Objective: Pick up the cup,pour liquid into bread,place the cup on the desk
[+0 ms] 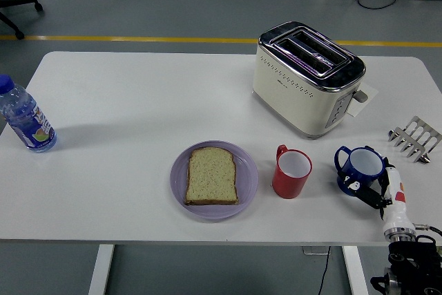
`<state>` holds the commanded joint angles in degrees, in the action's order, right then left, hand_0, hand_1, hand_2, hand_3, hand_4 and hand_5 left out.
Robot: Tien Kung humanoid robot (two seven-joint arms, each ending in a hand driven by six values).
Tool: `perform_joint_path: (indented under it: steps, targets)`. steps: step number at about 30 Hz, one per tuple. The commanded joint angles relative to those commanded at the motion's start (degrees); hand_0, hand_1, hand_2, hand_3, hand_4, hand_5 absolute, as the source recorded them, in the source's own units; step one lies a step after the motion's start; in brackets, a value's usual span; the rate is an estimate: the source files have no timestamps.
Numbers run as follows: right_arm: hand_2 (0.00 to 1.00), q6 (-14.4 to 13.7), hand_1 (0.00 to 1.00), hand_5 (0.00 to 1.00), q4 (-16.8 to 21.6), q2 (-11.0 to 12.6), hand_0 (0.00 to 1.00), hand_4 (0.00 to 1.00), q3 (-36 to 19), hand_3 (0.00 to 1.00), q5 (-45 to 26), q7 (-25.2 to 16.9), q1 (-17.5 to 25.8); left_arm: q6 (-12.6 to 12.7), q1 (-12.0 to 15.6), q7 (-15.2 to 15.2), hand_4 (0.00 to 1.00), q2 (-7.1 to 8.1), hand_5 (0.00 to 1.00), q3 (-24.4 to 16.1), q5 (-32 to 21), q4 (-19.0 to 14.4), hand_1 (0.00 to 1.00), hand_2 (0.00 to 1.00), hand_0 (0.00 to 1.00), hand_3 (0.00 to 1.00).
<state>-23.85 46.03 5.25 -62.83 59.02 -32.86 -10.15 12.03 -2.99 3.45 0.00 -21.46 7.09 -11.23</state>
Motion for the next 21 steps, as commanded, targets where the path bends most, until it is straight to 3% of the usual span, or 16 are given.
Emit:
perform_joint_path:
  steps: [3,4,9,10,21]
  targets:
    - [0.720,-0.02,0.600,0.011,-0.40,0.01,0.650,0.912,0.30,0.710,-0.57,-0.18,-0.08,0.00,0.15,0.00,0.250,0.00,0.849,0.23,-0.07,0.01,0.659,0.677,0.640,0.517]
    - [0.660,0.00,0.551,0.002,-0.55,0.01,0.544,0.882,0.39,0.659,-0.86,-0.29,-0.12,-0.01,0.20,0.00,0.251,0.00,0.851,0.33,-0.08,0.02,0.660,0.678,0.640,0.517]
    - [0.660,0.16,0.551,0.002,-0.81,0.03,0.544,0.882,0.50,0.659,-1.90,-0.87,-0.23,-0.02,0.40,0.01,0.251,0.00,0.851,0.62,-0.18,0.03,0.660,0.678,0.640,0.517]
    - [0.556,0.14,0.470,0.002,-0.79,0.04,0.499,0.799,0.49,0.522,-2.28,-1.16,-0.25,-0.02,0.43,0.01,0.248,0.00,0.848,0.67,-0.20,0.03,0.660,0.678,0.640,0.517]
    - [0.537,-0.54,0.431,0.002,0.70,0.43,0.448,0.765,-0.33,0.489,-4.88,-3.95,-0.16,-0.05,0.35,0.03,0.247,0.00,0.849,0.41,-0.09,-0.02,0.659,0.678,0.640,0.517]
